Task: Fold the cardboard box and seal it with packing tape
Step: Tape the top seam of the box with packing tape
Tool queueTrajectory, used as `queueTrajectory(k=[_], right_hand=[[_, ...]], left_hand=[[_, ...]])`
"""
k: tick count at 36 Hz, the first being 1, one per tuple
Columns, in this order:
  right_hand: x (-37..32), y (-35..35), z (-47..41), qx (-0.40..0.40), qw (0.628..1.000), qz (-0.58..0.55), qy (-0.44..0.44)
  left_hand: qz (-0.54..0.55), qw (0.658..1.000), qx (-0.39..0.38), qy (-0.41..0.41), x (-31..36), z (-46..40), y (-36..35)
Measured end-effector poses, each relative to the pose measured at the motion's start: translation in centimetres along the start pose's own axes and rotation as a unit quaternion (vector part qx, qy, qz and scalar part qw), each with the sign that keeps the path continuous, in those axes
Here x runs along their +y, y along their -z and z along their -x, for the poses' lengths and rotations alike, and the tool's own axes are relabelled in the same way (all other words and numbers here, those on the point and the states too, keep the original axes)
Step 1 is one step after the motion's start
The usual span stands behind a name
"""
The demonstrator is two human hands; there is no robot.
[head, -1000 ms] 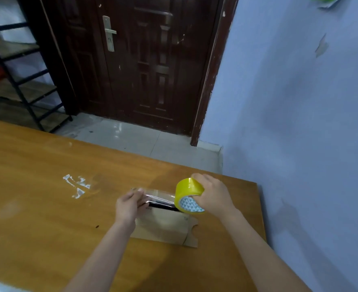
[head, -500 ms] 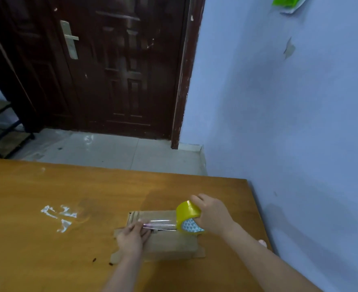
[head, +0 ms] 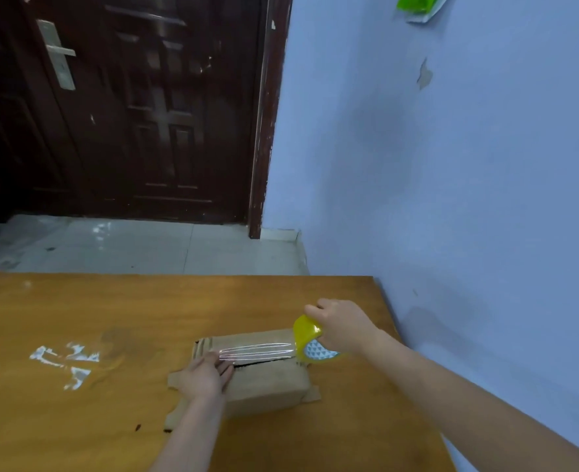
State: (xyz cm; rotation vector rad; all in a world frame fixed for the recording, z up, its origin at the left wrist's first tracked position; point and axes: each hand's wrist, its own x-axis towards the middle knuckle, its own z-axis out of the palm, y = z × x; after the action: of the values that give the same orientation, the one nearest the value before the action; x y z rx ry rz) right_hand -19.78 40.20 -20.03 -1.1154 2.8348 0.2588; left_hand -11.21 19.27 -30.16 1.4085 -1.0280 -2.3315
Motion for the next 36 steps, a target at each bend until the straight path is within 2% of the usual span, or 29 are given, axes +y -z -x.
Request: queueTrajectory(k=[4, 18, 28, 30, 32, 36], right_hand=[[-0.1, 0.1, 0.0, -0.028, 0.999, 0.021, 0.026], [-0.7, -0.9, -0.4, -0.034, 0.987, 0.134, 0.083], [-0.7, -1.4, 0.6, -0.071, 0.980, 0.177, 0.050], [0.2, -1.3, 0.9, -0.034, 0.989, 0.140, 0.030], [1.2, -1.0, 1.4, 0.040, 0.994, 0.098, 0.022], [2.3, -1.3, 2.7, 0.182, 0.982, 0.040, -0.032]], left_hand=[[-0.003, 1.000, 0.001, 0.001, -0.2, 0.1, -0.2], [-0.012, 1.000, 0.018, -0.003, -0.1, 0.2, -0.4], [-0.030, 0.999, 0.016, -0.004, 0.0, 0.6, -0.2], [-0.034, 0.999, 0.015, -0.004, 0.2, 0.6, -0.1], [-0.028, 1.000, 0.010, -0.003, 0.4, 0.7, 0.0], [-0.030, 1.000, -0.009, 0.003, 0.3, 1.0, 0.0]])
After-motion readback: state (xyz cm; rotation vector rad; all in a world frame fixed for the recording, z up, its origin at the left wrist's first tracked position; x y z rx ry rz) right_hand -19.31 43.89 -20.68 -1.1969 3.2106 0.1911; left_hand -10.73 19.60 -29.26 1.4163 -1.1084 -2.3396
